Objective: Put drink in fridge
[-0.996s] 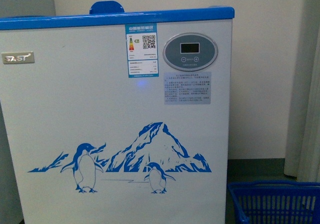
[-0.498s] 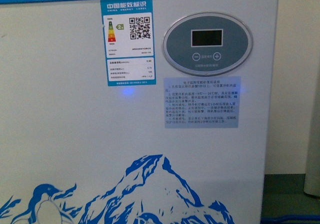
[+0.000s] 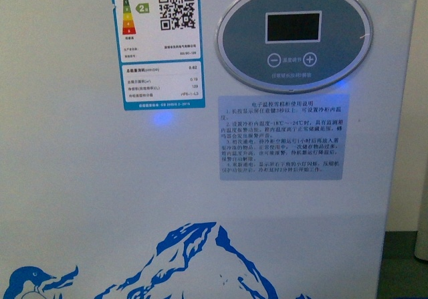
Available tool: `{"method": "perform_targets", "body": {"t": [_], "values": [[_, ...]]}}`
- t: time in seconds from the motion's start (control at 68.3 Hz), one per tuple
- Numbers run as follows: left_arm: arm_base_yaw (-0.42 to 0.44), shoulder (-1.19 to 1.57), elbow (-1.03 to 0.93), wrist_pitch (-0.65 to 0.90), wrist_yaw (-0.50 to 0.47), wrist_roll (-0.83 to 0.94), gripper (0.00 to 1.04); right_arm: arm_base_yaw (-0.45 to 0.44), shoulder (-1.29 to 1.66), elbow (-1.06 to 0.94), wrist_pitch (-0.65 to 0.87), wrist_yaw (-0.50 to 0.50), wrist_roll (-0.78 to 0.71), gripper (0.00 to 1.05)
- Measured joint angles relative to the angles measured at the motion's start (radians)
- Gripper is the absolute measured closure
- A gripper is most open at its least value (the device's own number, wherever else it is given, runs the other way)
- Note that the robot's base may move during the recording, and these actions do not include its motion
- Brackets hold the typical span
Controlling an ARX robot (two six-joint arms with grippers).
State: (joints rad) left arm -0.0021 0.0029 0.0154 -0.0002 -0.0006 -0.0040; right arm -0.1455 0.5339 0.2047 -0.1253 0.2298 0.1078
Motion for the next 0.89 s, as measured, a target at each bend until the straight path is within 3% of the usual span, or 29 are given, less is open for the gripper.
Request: {"method": "perform_targets", "body": {"t": [0.146, 0.293, 0.527, 0.894], "values": [[0.0, 0.0, 0.0, 0.0, 0.0, 0.0, 0.08, -0.193, 0.329, 0.108, 0.217, -0.183, -0.108, 0.07], [0.0, 0.0, 0.0, 0.0, 0.0, 0.0, 0.08, -0.282, 0.739, 0.218, 0.359, -0.281, -0.221, 0.07], [0.0, 0.0, 0.0, 0.0, 0.0, 0.0, 0.08, -0.291, 1.193, 0.358, 0.473, -0.297, -0.256, 0.07], [0.0, 0.0, 0.0, 0.0, 0.0, 0.0, 0.08, -0.28, 1.702, 0.533, 0.643, -0.212, -0.29, 0.07]]}}
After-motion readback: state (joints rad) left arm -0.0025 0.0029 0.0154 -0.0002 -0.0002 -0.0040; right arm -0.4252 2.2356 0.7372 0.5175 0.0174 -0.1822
